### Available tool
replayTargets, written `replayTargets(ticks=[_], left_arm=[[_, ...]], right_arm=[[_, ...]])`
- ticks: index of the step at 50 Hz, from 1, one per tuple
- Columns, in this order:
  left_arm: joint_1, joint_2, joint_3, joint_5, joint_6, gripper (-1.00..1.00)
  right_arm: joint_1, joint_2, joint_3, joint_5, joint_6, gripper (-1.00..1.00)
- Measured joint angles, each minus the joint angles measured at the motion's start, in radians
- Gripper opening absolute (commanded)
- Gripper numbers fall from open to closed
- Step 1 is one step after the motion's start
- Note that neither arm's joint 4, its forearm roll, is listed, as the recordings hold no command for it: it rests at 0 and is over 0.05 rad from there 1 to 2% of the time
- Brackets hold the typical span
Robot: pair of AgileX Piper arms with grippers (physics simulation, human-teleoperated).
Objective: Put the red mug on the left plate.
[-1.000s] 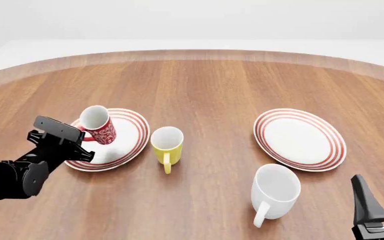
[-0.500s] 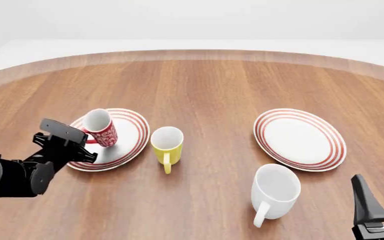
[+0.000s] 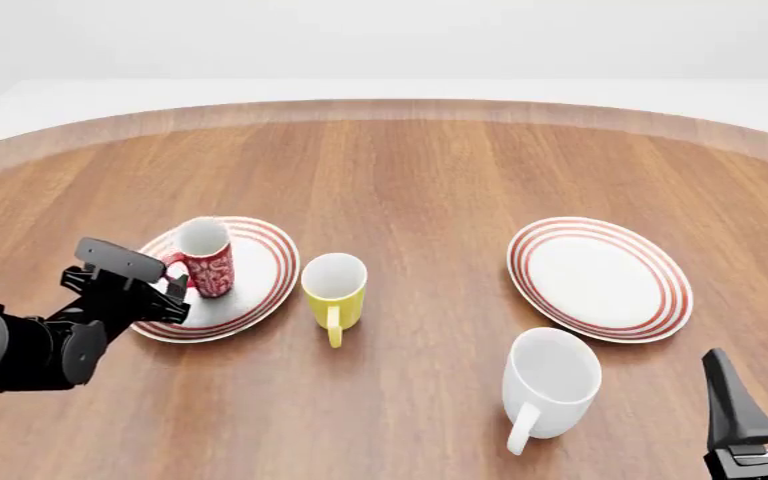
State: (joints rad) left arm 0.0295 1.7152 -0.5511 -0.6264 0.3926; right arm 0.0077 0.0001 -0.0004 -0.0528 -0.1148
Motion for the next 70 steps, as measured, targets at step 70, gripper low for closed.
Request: replayTargets(ticks=[70], left_arm=[[-0.212,-0.501,0.171,0.199,-0.154,1.0]], right_arm=[[0.004,0.0,0.0,-0.011,-0.01,1.0]])
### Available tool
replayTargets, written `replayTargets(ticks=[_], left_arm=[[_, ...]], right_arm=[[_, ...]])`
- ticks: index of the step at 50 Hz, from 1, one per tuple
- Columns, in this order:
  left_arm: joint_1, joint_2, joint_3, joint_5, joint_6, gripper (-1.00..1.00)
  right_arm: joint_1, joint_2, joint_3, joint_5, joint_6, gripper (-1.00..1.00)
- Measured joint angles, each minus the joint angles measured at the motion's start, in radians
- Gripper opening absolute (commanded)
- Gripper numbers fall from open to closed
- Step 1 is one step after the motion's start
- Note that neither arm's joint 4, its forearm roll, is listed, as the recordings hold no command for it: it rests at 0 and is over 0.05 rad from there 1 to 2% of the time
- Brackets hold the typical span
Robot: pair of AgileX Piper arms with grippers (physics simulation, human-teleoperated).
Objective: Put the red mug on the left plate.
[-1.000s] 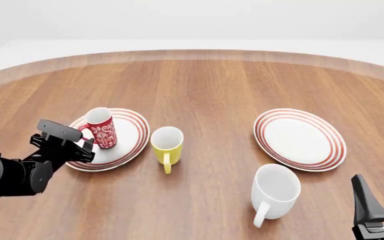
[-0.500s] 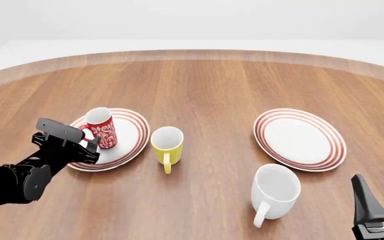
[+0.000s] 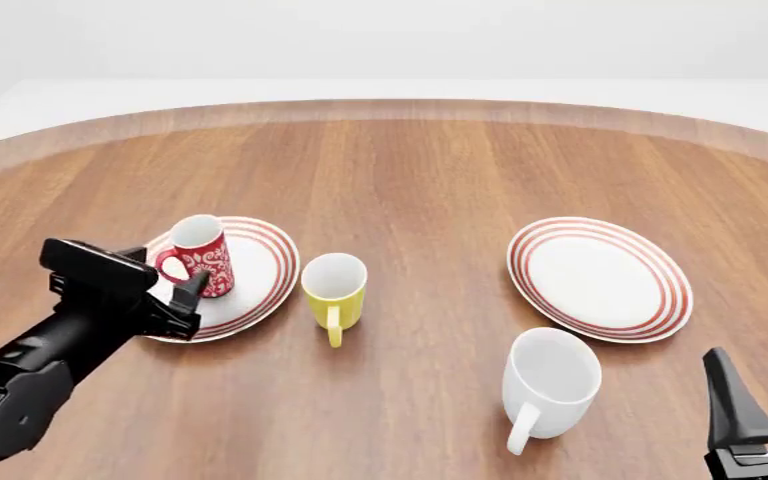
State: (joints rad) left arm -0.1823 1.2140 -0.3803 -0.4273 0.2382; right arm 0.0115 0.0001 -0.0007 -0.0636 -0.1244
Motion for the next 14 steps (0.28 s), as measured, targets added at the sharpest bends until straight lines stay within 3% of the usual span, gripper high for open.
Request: replayTargets(ticks=[14], left_arm=[[-0.077,-0.353,0.024,0.25,-0.047,1.0]], right_arm=[[0.037,0.0,0.0,-0.016,-0.006,1.0]])
